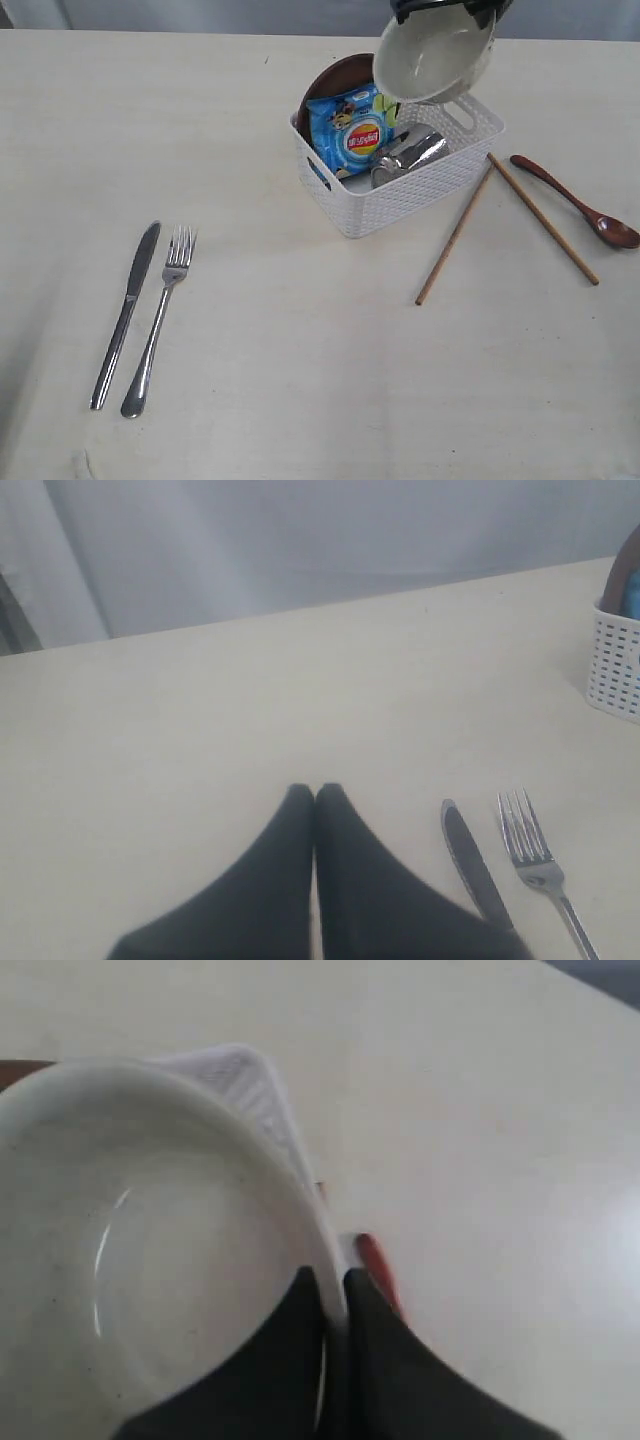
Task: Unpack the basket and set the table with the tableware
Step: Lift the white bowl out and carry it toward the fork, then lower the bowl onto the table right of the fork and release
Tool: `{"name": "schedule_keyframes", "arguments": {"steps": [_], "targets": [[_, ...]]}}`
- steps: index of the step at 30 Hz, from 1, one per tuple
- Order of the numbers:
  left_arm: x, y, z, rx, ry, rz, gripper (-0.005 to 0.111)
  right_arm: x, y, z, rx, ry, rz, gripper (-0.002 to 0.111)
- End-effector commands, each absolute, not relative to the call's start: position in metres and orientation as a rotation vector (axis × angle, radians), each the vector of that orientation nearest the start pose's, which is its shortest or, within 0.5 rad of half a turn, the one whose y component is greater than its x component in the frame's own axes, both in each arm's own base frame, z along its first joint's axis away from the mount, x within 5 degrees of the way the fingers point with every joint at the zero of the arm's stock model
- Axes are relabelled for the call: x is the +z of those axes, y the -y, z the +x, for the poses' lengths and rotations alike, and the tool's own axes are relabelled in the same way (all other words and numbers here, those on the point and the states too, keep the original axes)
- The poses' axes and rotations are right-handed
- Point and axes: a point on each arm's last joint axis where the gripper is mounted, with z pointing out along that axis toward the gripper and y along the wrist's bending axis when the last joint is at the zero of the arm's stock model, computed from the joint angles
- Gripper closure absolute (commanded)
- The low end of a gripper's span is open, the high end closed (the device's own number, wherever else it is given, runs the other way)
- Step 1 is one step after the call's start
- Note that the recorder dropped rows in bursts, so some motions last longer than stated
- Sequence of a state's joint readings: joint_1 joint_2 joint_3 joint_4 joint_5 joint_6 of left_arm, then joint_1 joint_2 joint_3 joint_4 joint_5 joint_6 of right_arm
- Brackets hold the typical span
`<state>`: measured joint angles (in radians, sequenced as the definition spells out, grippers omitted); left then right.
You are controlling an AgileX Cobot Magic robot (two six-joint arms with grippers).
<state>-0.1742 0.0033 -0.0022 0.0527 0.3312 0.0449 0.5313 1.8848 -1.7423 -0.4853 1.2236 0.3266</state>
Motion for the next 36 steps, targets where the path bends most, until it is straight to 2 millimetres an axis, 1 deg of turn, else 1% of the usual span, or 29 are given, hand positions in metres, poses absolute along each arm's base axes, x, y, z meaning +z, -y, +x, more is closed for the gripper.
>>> {"name": "schedule_keyframes", "arguments": {"steps": [1,3,5,8,11,14,16,18,20,22,25,30,33,36], "targets": [[0.184,0.008,0.053,-0.041,-1.794,0.227,0.107,0.326,-0.177,0.350,-0.173,-2.673,-0.413,0.109],[0.184,0.008,0.053,-0.041,-1.794,0.227,0.107,0.329,-0.182,0.342,-0.044,-2.709,-0.407,0.109],[0.184,0.008,0.053,-0.041,-1.794,0.227,0.107,0.328,-0.187,0.333,0.049,-2.741,-0.409,0.109],[0.184,0.008,0.053,-0.041,-1.794,0.227,0.107,0.317,-0.192,0.316,0.109,-2.808,-0.436,0.109],[0.184,0.008,0.053,-0.041,-1.794,0.227,0.107,0.293,-0.200,0.288,0.172,-2.906,-0.492,0.109],[0.184,0.008,0.053,-0.041,-1.794,0.227,0.107,0.270,-0.218,0.264,0.319,-2.888,-0.527,0.109],[0.184,0.008,0.053,-0.041,-1.794,0.227,0.107,0.254,-0.232,0.248,0.385,-2.880,-0.563,0.109],[0.184,0.008,0.053,-0.041,-1.794,0.227,0.107,0.236,-0.243,0.234,0.395,-2.866,-0.617,0.109],[0.184,0.008,0.053,-0.041,-1.794,0.227,0.107,0.221,-0.251,0.225,0.396,-2.856,-0.659,0.109],[0.184,0.008,0.053,-0.041,-1.794,0.227,0.107,0.207,-0.256,0.221,0.388,-2.859,-0.681,0.109],[0.184,0.008,0.053,-0.041,-1.794,0.227,0.107,0.192,-0.261,0.224,0.391,-2.866,-0.662,0.109],[0.184,0.008,0.053,-0.041,-1.794,0.227,0.107,0.171,-0.265,0.229,0.373,-2.890,-0.653,0.109],[0.184,0.008,0.053,-0.041,-1.794,0.227,0.107,0.162,-0.265,0.229,0.349,-2.912,-0.666,0.109],[0.184,0.008,0.053,-0.041,-1.794,0.227,0.107,0.158,-0.265,0.229,0.331,-2.917,-0.699,0.109]]}}
